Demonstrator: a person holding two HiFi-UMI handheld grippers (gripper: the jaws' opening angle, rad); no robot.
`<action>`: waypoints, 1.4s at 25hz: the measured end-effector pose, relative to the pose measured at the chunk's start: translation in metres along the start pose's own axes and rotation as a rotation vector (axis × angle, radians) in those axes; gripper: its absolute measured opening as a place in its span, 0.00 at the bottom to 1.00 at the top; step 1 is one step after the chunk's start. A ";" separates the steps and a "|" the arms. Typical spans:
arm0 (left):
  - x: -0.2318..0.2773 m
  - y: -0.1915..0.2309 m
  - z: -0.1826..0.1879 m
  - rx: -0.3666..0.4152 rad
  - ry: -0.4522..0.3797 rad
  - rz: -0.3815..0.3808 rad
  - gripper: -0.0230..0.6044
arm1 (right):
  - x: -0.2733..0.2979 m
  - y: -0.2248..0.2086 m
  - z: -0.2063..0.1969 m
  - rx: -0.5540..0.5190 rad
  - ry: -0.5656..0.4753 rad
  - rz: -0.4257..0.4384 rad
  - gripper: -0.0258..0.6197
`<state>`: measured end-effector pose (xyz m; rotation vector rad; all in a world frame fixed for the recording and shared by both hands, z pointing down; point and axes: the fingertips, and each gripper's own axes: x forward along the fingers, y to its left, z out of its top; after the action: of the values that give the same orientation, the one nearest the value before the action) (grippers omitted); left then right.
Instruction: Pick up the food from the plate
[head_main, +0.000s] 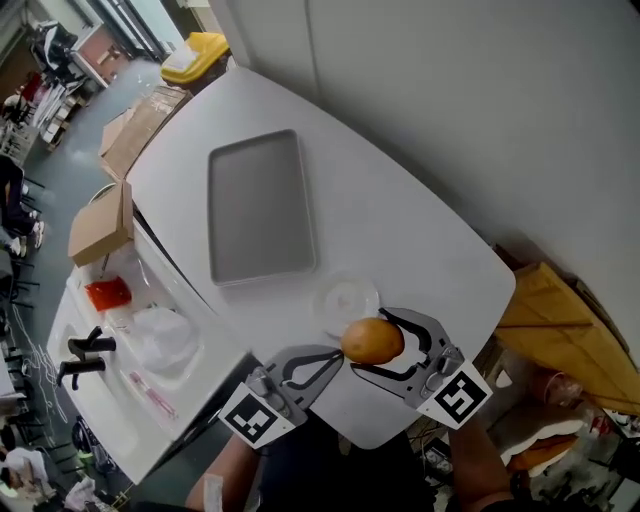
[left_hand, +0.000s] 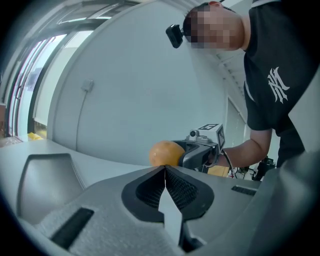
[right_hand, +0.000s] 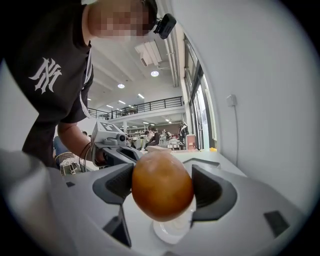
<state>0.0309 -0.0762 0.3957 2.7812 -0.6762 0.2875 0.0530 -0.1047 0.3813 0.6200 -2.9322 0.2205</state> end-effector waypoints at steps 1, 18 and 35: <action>0.000 -0.004 0.009 0.013 -0.003 0.005 0.05 | -0.007 0.000 0.011 0.005 -0.027 -0.006 0.58; -0.040 -0.064 0.126 0.109 -0.037 0.094 0.05 | -0.104 0.024 0.131 -0.019 -0.248 -0.029 0.58; -0.157 -0.086 0.093 0.064 -0.152 -0.043 0.05 | -0.092 0.124 0.143 0.018 -0.248 -0.209 0.58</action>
<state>-0.0535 0.0356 0.2509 2.8972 -0.6513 0.0910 0.0707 0.0194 0.2119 1.0173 -3.0683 0.1575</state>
